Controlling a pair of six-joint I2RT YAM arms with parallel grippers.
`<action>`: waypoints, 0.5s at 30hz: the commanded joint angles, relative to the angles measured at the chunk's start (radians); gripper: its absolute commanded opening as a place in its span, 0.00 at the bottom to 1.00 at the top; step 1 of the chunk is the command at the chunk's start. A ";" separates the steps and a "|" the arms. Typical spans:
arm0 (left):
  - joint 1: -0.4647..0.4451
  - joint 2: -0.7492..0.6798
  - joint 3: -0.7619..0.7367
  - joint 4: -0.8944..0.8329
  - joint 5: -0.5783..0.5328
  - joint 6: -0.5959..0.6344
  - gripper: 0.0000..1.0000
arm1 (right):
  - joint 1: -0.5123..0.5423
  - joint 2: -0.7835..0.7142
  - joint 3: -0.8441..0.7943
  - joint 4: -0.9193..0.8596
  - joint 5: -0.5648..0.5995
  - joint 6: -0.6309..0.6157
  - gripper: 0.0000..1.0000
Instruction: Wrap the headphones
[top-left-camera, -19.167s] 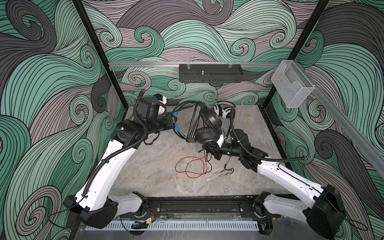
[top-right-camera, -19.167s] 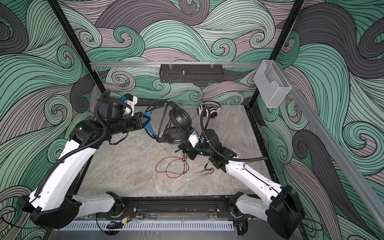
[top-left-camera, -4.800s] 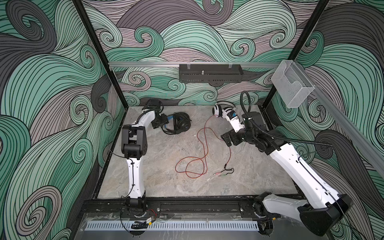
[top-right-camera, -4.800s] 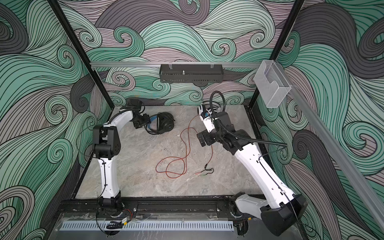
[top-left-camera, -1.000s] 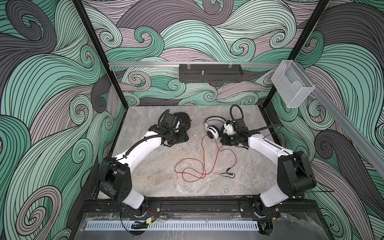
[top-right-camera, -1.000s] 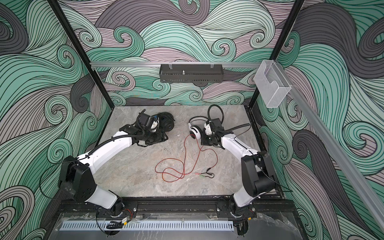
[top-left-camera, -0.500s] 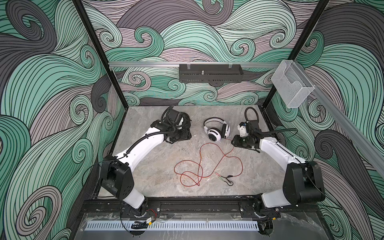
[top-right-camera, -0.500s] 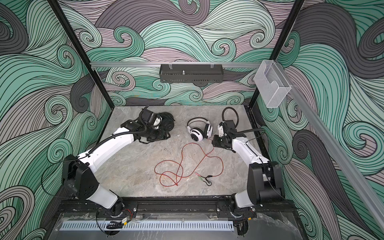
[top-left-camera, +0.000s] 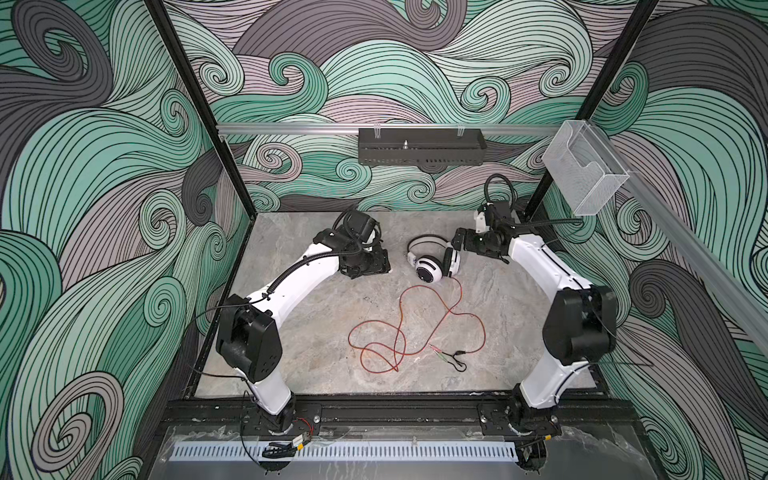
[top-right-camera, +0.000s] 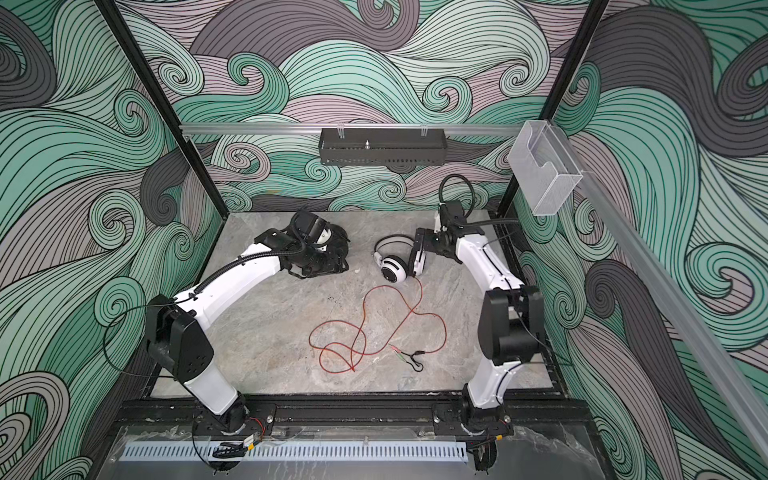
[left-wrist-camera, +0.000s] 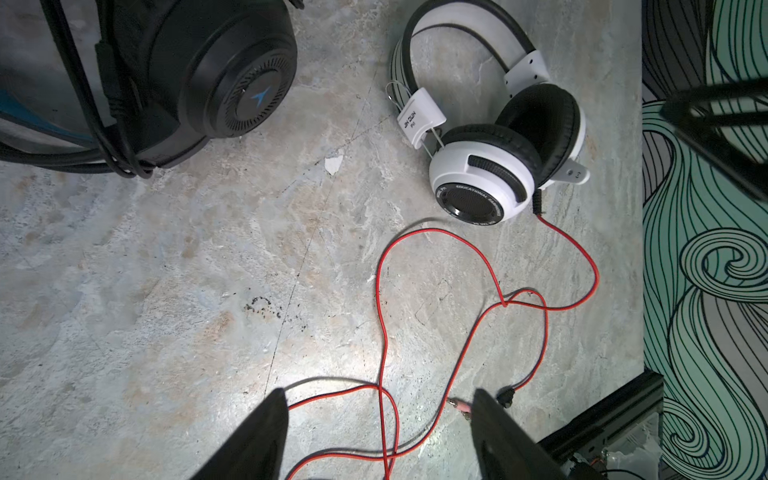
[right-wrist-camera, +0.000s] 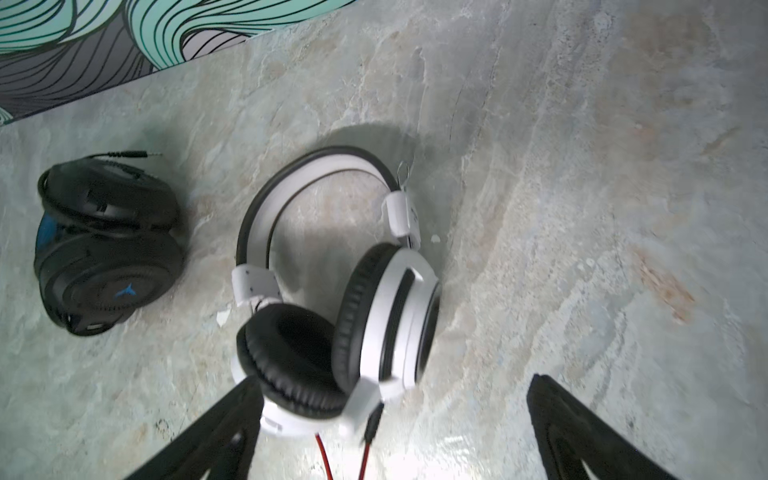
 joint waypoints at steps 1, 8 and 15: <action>-0.006 -0.031 -0.006 0.021 0.011 0.001 0.72 | 0.006 0.122 0.119 -0.069 0.032 0.029 1.00; -0.005 -0.066 -0.035 0.050 0.005 0.008 0.71 | 0.030 0.426 0.435 -0.234 0.019 -0.023 0.99; -0.005 -0.074 -0.065 0.066 0.007 0.015 0.71 | 0.047 0.549 0.523 -0.279 0.042 -0.098 0.96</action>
